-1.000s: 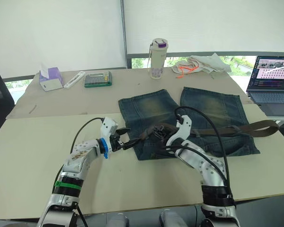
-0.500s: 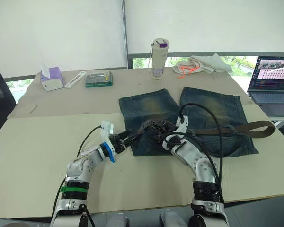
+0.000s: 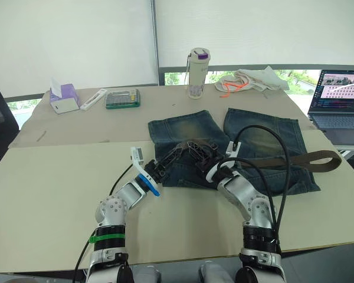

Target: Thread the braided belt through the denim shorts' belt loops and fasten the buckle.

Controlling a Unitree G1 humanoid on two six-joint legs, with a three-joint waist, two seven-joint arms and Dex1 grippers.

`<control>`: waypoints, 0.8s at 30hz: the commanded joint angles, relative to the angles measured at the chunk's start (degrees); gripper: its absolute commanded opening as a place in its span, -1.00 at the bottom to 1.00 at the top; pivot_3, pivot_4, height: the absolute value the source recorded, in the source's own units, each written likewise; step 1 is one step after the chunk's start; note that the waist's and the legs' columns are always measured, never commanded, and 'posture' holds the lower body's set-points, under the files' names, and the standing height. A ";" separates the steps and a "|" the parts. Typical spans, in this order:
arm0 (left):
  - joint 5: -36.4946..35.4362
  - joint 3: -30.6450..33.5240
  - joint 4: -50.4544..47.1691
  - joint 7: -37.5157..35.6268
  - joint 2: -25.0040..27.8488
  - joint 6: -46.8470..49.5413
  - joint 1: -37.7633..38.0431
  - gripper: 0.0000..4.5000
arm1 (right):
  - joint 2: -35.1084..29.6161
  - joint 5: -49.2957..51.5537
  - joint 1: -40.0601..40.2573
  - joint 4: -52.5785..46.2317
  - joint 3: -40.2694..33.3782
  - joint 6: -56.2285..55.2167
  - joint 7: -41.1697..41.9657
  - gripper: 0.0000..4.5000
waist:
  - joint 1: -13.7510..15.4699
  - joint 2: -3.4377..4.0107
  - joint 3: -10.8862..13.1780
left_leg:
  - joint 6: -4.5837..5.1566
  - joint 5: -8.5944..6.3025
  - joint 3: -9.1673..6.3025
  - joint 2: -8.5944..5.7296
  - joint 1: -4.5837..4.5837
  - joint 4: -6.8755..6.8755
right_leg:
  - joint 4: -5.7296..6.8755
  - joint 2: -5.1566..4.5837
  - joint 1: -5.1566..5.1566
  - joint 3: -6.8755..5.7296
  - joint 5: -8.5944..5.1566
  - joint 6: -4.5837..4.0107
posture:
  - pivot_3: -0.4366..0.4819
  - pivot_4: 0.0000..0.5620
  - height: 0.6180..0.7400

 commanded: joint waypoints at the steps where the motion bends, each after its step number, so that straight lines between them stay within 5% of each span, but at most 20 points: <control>1: -5.33 2.58 -2.68 2.28 -0.74 0.51 -1.83 0.99 | 1.06 1.05 -0.03 -2.60 0.89 -0.59 1.05 -1.00 | 0.00 0.00 0.00 | 0.00 0.00 0.00 0.00 0.00 0.00 | 0.00 0.00 0.00 0.00 0.00 0.00 | -0.05 -0.47 1.00; 14: -6.77 0.95 -3.64 3.60 -0.19 0.59 -0.95 -0.89 | -0.38 -1.58 1.25 -3.61 2.46 0.15 2.48 -1.00 | 0.08 0.00 0.00 | -0.02 0.01 0.01 -0.07 0.00 0.00 | -0.05 0.01 0.01 0.00 0.00 0.00 | -0.05 -0.47 1.00; 15: -6.60 0.91 -3.57 3.71 -0.10 0.42 -1.01 -1.00 | -0.95 -1.54 1.78 -4.22 2.78 0.67 3.51 -0.84 | 0.08 0.00 0.00 | -0.02 0.01 0.01 -0.06 0.00 0.00 | -0.05 0.01 0.01 -0.01 0.00 0.00 | -0.05 -0.47 1.00; 20: -4.27 -0.01 -2.74 3.52 1.94 -0.54 -1.14 -1.00 | -8.59 -3.41 6.10 -9.97 5.04 4.67 7.20 -0.07 | 0.15 0.00 0.00 | -0.02 0.01 0.03 -0.08 -0.01 0.00 | -0.11 0.00 0.04 -0.02 0.00 0.00 | -0.05 -0.47 1.00; 23: -2.73 -0.45 -2.09 2.37 4.42 -1.04 -1.33 -1.00 | -18.96 -6.00 9.98 -14.83 6.32 7.70 14.19 0.37 | 0.60 -0.01 0.01 | -0.06 0.03 0.05 -0.17 -0.01 0.02 | -0.16 -0.03 0.10 -0.04 0.00 0.00 | -0.05 -0.47 1.00; 24: -2.49 -0.28 -1.68 1.87 5.49 -1.11 -1.56 -1.00 | -23.38 -6.52 11.37 -16.28 5.21 7.89 17.32 0.37 | 0.58 -0.02 0.01 | -0.06 0.04 0.11 -0.21 -0.04 0.04 | -0.21 -0.04 0.12 -0.07 -0.01 0.01 | -0.05 -0.47 1.00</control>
